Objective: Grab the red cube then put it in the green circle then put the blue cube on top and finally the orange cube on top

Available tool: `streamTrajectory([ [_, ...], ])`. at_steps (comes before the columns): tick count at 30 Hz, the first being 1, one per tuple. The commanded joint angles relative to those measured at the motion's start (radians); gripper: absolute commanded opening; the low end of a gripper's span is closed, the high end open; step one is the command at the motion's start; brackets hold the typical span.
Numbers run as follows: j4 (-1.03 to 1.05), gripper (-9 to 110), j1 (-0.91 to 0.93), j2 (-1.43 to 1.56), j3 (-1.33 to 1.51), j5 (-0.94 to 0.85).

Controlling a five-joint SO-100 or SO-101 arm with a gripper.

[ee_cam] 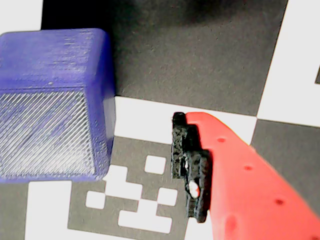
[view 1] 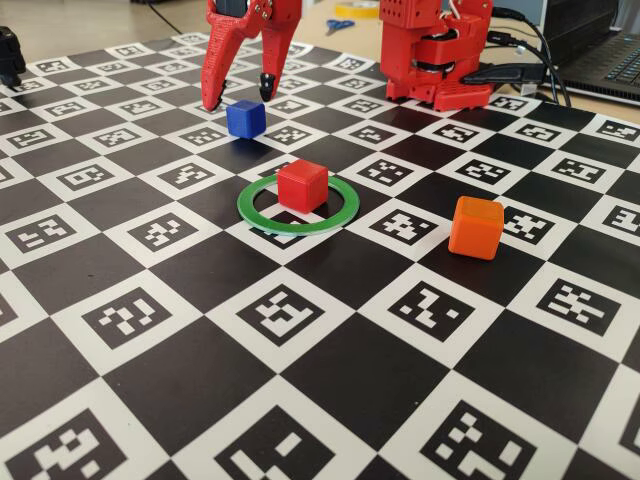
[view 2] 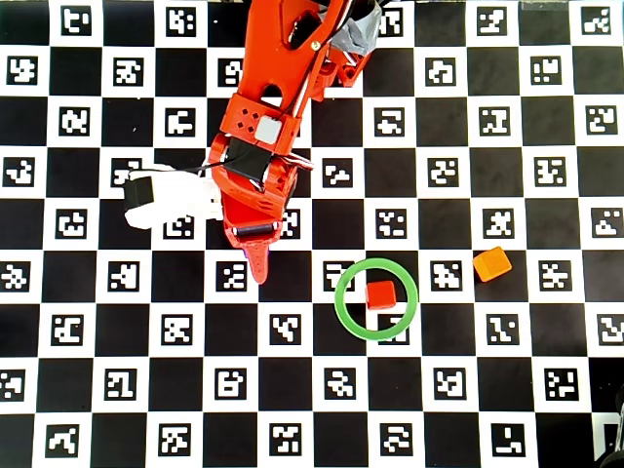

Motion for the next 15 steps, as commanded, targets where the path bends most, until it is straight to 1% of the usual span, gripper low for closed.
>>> streamTrajectory([
  [1, -0.032, 49, 0.014, 0.04, -0.003, 0.0],
  [15, -0.118, 47, -0.037, 0.008, 0.032, 0.034],
])
